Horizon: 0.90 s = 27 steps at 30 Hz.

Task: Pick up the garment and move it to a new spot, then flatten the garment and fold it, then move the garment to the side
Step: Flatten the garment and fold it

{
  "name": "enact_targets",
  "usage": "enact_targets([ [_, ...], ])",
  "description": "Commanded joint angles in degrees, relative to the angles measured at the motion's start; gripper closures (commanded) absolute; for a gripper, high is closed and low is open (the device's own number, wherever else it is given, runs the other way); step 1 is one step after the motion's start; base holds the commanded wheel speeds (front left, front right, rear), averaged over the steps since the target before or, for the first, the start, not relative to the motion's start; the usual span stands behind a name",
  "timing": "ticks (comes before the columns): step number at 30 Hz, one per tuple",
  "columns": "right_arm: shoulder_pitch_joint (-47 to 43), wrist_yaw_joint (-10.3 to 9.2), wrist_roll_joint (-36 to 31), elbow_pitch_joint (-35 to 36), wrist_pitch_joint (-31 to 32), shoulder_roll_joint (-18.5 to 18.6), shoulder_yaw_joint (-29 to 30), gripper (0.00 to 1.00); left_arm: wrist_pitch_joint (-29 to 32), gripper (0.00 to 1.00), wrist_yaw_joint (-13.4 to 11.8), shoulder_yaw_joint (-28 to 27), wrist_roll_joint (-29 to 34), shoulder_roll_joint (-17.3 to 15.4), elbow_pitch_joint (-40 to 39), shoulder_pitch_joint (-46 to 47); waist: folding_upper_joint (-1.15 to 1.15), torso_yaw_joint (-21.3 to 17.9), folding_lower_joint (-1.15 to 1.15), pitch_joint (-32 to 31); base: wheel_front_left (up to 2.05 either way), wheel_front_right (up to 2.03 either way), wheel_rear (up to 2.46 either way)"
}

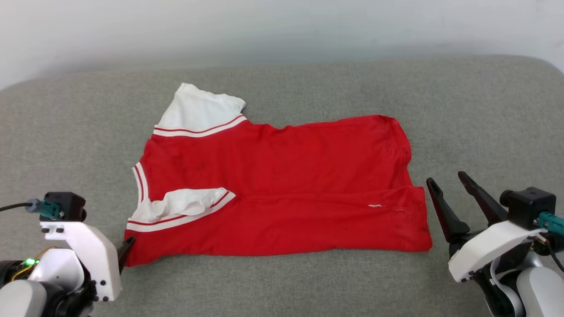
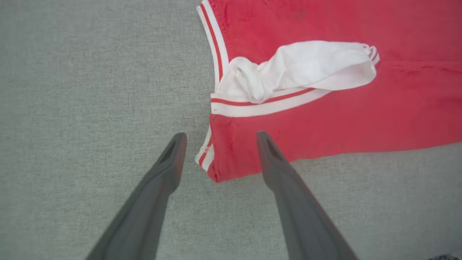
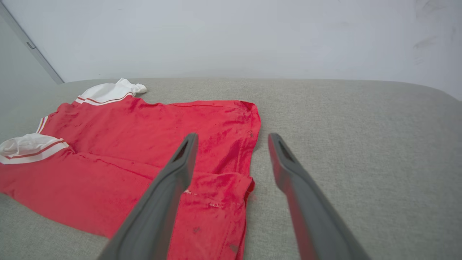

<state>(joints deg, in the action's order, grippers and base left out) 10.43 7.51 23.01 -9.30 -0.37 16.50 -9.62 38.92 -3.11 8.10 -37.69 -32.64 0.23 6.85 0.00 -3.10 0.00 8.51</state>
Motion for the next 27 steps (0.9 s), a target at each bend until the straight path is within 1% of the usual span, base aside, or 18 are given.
enact_targets([
  [1,-0.5,-0.04,-0.2,1.4,0.4,-0.9,0.5,0.00,1.6,0.00,-0.8,-0.3,-0.3,-0.9,-1.2,-0.7,0.00,-1.1,0.00,2.5,0.00,0.00,0.00],
  [5,-0.7,-0.04,-0.7,4.3,1.1,-2.4,1.5,0.00,5.7,0.00,-3.6,-0.5,0.0,-2.3,-2.3,-1.4,0.00,-2.2,0.00,6.6,0.00,0.00,0.00],
  [6,-0.4,-0.04,-0.7,4.7,1.0,-2.6,1.6,0.00,6.2,0.00,-4.0,-0.6,-0.6,-1.8,-2.4,-1.0,0.00,-2.5,0.00,7.4,0.00,0.00,0.00],
  [10,0.3,-0.04,-0.2,4.9,1.0,-3.2,1.8,0.00,8.2,0.00,-5.0,-0.5,-2.0,-0.7,-0.3,0.0,0.00,-3.4,0.00,9.5,0.00,0.00,0.00],
  [13,0.7,-0.05,0.3,4.1,0.8,-3.0,2.1,0.00,10.4,0.00,-5.1,0.4,-4.3,1.2,2.3,-1.0,0.00,-4.2,0.00,9.7,0.00,0.00,0.00],
  [14,0.7,-0.05,0.3,4.1,0.8,-3.0,2.1,0.00,10.4,0.00,-5.1,0.4,-4.3,1.2,2.3,-1.0,0.00,-4.2,0.00,9.7,0.00,0.00,0.00],
  [15,0.7,-0.04,0.4,3.9,0.9,-2.9,2.4,0.00,10.9,0.40,-5.0,0.7,-5.0,1.9,2.8,-1.3,0.00,-4.3,0.00,9.6,0.00,0.00,0.00],
  [16,0.7,-0.04,0.6,3.6,1.1,-2.8,2.7,0.00,11.0,0.90,-4.8,0.9,-5.8,2.7,3.2,-1.5,0.00,-4.4,0.00,9.3,0.00,0.00,0.00],
  [17,0.5,-0.04,1.0,3.3,1.4,-2.7,3.1,0.00,11.2,1.00,-4.5,1.1,-6.6,3.4,3.5,-1.8,0.00,-4.5,0.00,9.0,0.00,0.00,0.00],
  [19,0.0,-0.04,2.0,2.8,2.5,-2.2,3.8,0.00,10.3,1.00,-3.9,0.8,-7.2,3.9,3.3,-2.1,0.00,-4.4,0.00,8.2,0.00,0.00,0.00],
  [22,-0.7,-0.04,3.9,2.6,5.9,-0.9,4.9,0.00,7.8,1.00,-3.3,-0.3,-6.9,3.4,2.6,-1.7,0.00,-3.9,0.00,6.7,0.00,0.00,0.00],
  [25,-1.3,-0.04,5.6,2.4,11.9,1.0,5.2,0.00,5.4,1.00,-2.9,-0.9,-5.9,2.9,0.7,-1.3,0.00,-3.1,0.00,4.9,0.00,0.00,0.00],
  [27,-1.3,-0.04,6.6,2.7,17.6,2.0,5.0,0.00,4.1,1.00,-2.9,-1.3,-5.0,2.5,-1.2,-1.1,0.00,-2.5,0.00,3.9,0.00,0.00,0.00],
])
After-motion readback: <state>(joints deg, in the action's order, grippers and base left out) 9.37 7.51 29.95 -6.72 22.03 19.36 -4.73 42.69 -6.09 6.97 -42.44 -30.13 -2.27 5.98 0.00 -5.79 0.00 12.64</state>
